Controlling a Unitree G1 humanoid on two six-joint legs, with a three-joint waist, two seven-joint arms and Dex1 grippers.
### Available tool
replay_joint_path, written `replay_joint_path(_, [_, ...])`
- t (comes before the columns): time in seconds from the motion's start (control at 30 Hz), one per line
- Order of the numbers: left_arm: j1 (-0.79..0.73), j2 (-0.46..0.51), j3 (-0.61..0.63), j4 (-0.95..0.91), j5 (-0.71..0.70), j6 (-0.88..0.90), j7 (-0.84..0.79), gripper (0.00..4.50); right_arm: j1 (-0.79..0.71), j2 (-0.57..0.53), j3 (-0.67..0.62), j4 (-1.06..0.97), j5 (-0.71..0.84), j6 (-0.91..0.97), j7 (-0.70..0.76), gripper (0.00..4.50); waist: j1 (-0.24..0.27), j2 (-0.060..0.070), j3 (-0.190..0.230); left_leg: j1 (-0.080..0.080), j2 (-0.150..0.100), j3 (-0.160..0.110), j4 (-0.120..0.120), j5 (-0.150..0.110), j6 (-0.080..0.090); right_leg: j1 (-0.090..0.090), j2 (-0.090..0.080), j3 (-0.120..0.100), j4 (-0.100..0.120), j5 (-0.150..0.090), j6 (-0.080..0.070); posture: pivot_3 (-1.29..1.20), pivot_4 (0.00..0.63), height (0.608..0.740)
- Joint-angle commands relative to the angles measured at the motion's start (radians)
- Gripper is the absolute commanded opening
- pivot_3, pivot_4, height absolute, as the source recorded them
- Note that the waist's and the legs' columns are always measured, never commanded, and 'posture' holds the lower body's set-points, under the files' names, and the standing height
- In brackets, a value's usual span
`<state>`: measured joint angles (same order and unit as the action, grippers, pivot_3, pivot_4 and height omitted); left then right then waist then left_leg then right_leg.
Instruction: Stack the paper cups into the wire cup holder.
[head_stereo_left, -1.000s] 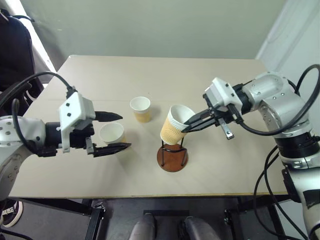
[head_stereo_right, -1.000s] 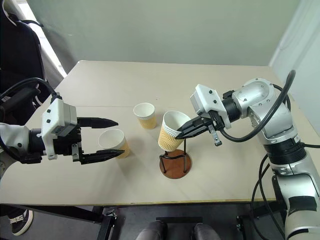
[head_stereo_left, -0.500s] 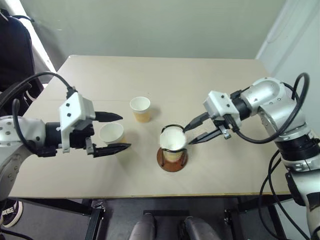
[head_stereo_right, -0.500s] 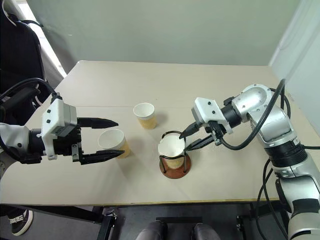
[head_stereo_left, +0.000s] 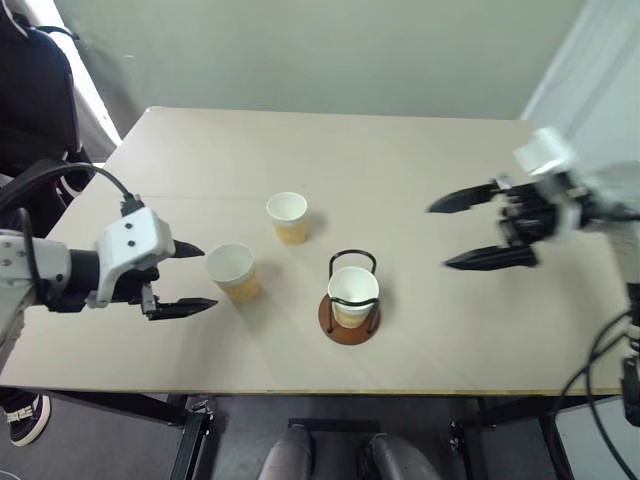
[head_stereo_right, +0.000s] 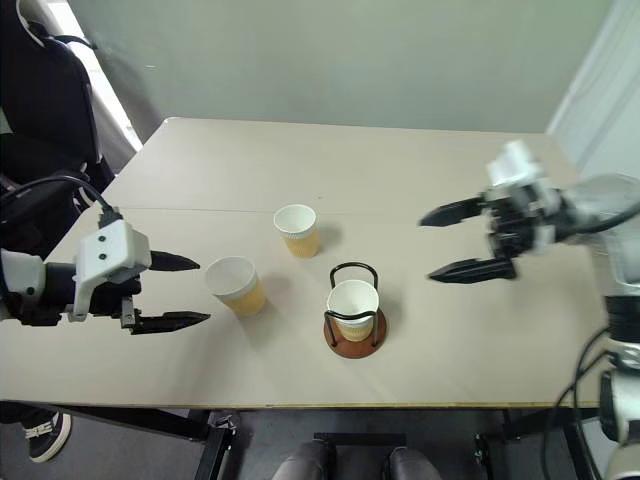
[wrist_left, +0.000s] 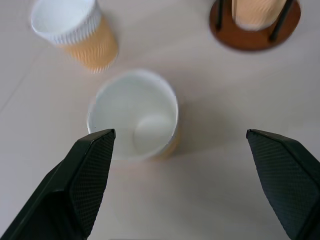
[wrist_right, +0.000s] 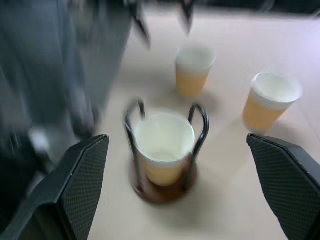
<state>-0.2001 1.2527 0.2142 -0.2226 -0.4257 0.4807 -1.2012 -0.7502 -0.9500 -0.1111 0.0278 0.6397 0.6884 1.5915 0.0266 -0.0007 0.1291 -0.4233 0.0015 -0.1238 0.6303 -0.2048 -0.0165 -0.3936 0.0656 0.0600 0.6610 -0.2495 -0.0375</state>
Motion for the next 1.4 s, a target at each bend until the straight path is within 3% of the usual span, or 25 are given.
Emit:
replay_joint_path(0.03, [-0.068, 0.008, -0.057, 0.014, 0.048, -0.046, -0.019, 4.5, 0.1, -0.052, -0.16, -0.062, 0.093, 0.08, -0.061, 4.47, 0.0, -0.001, 0.0, 0.0, 0.0, 0.0, 0.0, 0.0, 0.0, 0.0, 0.0, 0.0, 0.0, 0.0, 0.0, 0.0, 0.15, 0.74])
replay_joint_path(0.2, [-0.118, -0.007, -0.147, 0.075, 0.133, -0.138, -0.044, 4.5, 0.198, -0.028, -0.211, -0.161, 0.137, 0.103, -0.178, 4.47, -0.024, 0.0, 0.0, 0.003, 0.0, 0.0, -0.001, -0.001, -0.001, 0.0, 0.001, 0.0, 0.002, 0.0, 0.0, 0.0, 0.15, 0.74])
replay_joint_path(0.33, [-0.207, -0.061, -0.232, 0.133, 0.186, -0.184, -0.059, 4.5, 0.251, 0.016, -0.269, -0.313, 0.305, 0.194, -0.27, 4.47, -0.025, 0.0, 0.0, 0.003, 0.001, 0.0, -0.001, 0.001, 0.001, 0.001, 0.002, 0.0, 0.003, -0.001, 0.002, 0.0, 0.15, 0.74])
replay_joint_path(0.47, [-0.266, -0.09, -0.283, 0.2, 0.263, -0.254, -0.053, 4.33, 0.316, 0.008, -0.314, -0.384, 0.366, 0.216, -0.332, 4.49, -0.022, 0.0, 0.0, 0.002, -0.001, -0.001, 0.001, 0.0, 0.002, 0.002, 0.001, 0.002, 0.001, -0.003, 0.007, 0.0, 0.15, 0.74])
replay_joint_path(0.53, [-0.31, -0.114, -0.302, 0.242, 0.292, -0.29, -0.051, 3.91, 0.339, 0.001, -0.332, -0.397, 0.383, 0.216, -0.354, 4.5, -0.018, 0.0, 0.0, 0.0, -0.002, -0.002, 0.002, -0.001, 0.004, 0.002, 0.001, 0.002, 0.001, -0.004, 0.009, 0.0, 0.15, 0.74])
replay_joint_path(0.87, [-0.408, -0.196, -0.314, 0.312, 0.273, -0.291, -0.127, 0.1, 0.356, -0.021, -0.35, -0.425, 0.427, 0.193, -0.42, 4.5, -0.015, 0.0, 0.0, -0.002, -0.003, -0.001, 0.005, -0.003, 0.008, 0.002, 0.0, 0.003, 0.0, -0.004, 0.012, 0.0, 0.15, 0.74])
replay_joint_path(1.17, [-0.507, -0.21, -0.277, 0.304, 0.19, -0.237, -0.202, 0.04, 0.334, -0.036, -0.305, -0.387, 0.382, 0.146, -0.421, 4.5, -0.014, 0.0, 0.0, -0.003, -0.003, -0.002, 0.009, -0.003, 0.008, 0.002, 0.0, 0.003, 0.001, -0.003, 0.014, 0.0, 0.15, 0.74])
replay_joint_path(1.4, [-0.911, -0.376, -0.306, 0.209, -0.057, -0.039, -0.329, 0.04, 0.354, -0.071, -0.332, -0.385, 0.352, 0.112, -0.412, 4.5, 0.0, 0.0, 0.0, -0.012, -0.005, -0.004, 0.02, -0.005, 0.013, 0.001, -0.001, 0.002, -0.001, 0.001, 0.02, 0.0, 0.15, 0.74])
